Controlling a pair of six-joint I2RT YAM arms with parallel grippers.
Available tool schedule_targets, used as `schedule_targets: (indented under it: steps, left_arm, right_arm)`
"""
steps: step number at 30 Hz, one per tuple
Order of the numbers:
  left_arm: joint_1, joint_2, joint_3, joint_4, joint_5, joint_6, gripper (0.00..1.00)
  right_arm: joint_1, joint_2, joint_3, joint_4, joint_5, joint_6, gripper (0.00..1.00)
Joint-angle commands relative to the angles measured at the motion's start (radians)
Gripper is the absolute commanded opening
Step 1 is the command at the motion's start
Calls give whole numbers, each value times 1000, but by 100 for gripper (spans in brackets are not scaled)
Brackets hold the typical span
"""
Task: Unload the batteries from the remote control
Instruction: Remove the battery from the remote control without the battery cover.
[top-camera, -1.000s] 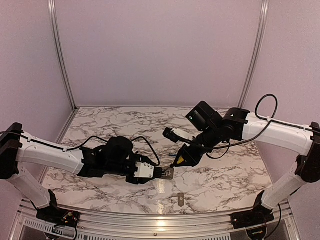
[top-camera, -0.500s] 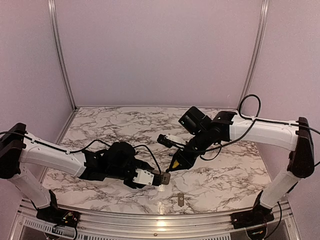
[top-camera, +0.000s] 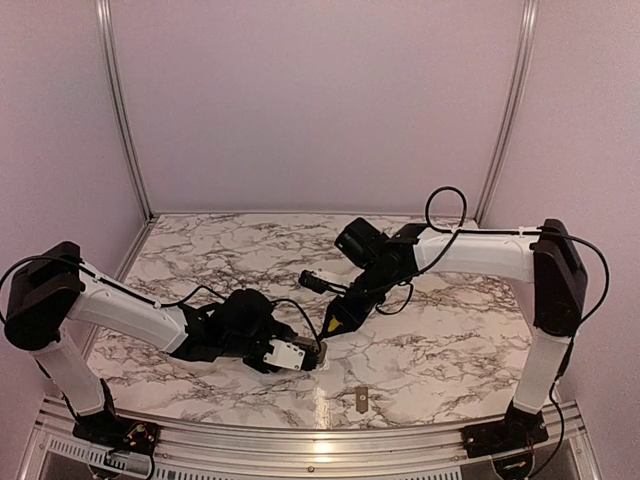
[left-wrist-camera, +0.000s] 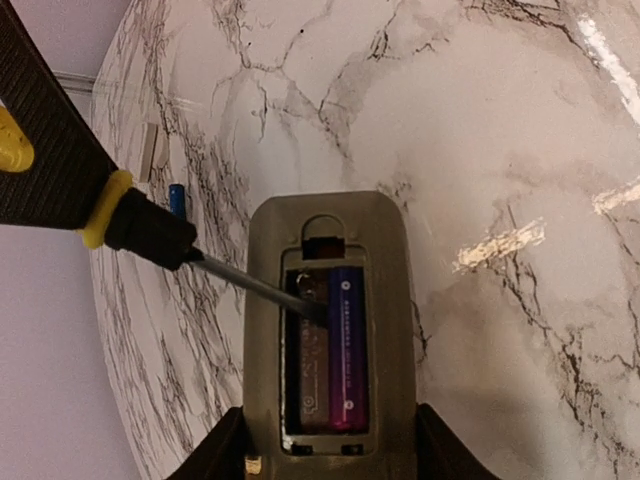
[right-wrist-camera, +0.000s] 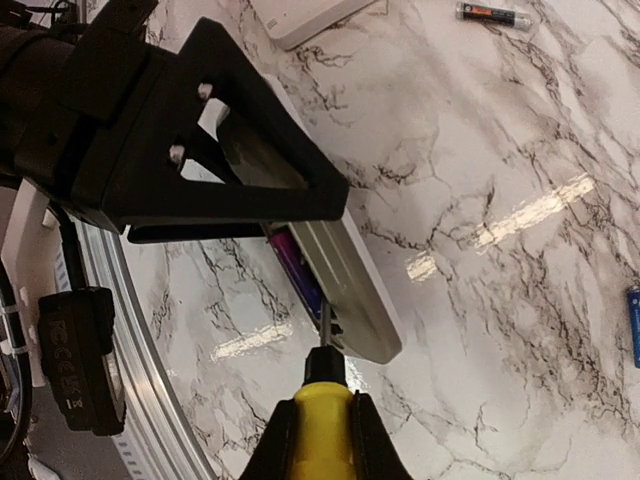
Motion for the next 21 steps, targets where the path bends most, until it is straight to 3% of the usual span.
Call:
schedule_targets:
  steps: [1, 9, 21]
  left_arm:
    - [17, 12, 11, 303, -88, 63, 0]
    - [47, 46, 22, 355, -121, 108, 0]
    - [61, 52, 18, 361, -135, 83, 0]
  right_arm:
    - [-15, 81, 33, 9, -134, -7, 0]
    - [-32, 221, 132, -61, -253, -31, 0]
    - [-46, 224, 238, -142, -189, -6, 0]
